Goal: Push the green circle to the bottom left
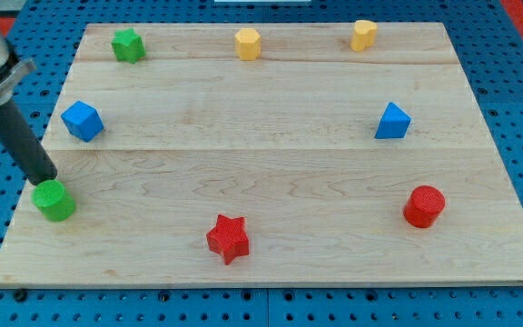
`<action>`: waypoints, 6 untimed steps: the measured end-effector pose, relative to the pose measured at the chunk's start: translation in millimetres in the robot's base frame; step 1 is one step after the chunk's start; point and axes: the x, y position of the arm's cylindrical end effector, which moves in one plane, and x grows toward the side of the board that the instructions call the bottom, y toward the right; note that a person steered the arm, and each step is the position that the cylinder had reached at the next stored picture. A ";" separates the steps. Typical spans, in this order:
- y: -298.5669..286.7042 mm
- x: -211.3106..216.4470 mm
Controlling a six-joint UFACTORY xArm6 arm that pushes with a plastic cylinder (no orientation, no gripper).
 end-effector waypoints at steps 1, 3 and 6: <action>5.4 39.0; 18.0 41.4; 218.9 30.7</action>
